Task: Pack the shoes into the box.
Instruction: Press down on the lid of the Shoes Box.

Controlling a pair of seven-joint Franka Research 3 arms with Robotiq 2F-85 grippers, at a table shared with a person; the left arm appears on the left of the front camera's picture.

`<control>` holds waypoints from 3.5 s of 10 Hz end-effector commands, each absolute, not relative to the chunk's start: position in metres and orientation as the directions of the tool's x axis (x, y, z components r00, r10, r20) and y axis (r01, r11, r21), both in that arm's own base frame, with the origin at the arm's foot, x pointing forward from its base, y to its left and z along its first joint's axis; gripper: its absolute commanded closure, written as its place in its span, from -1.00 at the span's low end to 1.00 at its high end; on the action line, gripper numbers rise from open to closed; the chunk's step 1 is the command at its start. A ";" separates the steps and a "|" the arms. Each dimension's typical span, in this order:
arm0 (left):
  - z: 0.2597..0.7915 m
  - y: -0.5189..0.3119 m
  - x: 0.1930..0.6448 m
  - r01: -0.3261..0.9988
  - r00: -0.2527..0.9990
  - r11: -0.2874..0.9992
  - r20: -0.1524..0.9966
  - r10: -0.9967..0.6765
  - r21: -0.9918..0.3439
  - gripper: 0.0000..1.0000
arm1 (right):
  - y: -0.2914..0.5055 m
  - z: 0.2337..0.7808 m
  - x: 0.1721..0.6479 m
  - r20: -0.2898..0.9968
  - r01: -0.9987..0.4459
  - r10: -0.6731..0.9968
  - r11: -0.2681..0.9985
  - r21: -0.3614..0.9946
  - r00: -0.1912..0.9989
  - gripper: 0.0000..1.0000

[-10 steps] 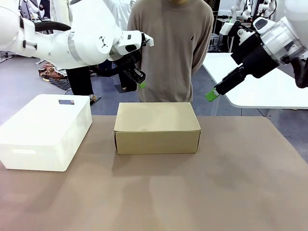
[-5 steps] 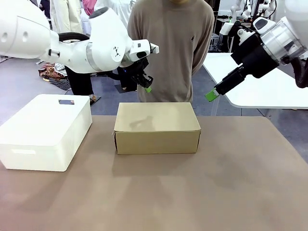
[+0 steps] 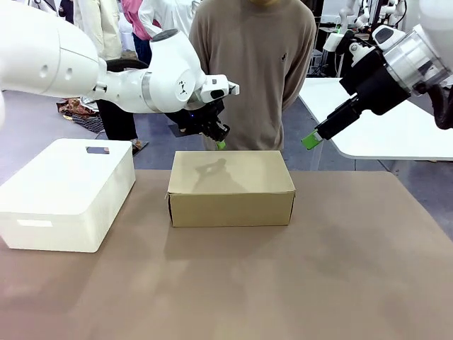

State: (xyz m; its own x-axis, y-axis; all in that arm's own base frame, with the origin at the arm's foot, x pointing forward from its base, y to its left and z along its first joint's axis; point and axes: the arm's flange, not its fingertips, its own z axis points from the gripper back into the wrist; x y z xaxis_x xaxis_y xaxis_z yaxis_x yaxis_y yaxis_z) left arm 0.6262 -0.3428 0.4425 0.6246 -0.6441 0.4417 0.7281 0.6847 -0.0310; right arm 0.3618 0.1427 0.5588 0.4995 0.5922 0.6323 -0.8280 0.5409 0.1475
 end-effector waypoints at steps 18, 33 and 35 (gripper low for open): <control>0.474 -0.362 0.623 0.753 0.620 0.655 0.406 -0.672 -0.066 1.00 | 0.142 0.558 0.361 0.623 -0.821 0.592 0.551 0.151 0.512 -1.00; 0.512 -0.311 0.491 0.696 0.652 0.717 0.381 -0.655 0.041 1.00 | 0.142 0.558 0.361 0.623 -0.821 0.592 0.551 0.151 0.512 -1.00; 0.525 -0.286 0.468 0.719 0.629 0.694 0.389 -0.673 0.037 1.00 | 0.142 0.558 0.361 0.623 -0.821 0.592 0.551 0.151 0.512 -1.00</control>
State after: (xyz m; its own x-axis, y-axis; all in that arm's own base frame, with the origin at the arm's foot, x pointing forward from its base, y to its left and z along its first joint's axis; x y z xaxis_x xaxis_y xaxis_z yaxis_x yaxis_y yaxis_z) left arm 0.4812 -0.3074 0.5254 0.6437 -0.6687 0.3722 0.7106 0.7028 0.0337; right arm 0.3620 0.1425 0.5585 0.5003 0.5920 0.6319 -0.8278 0.5410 0.1485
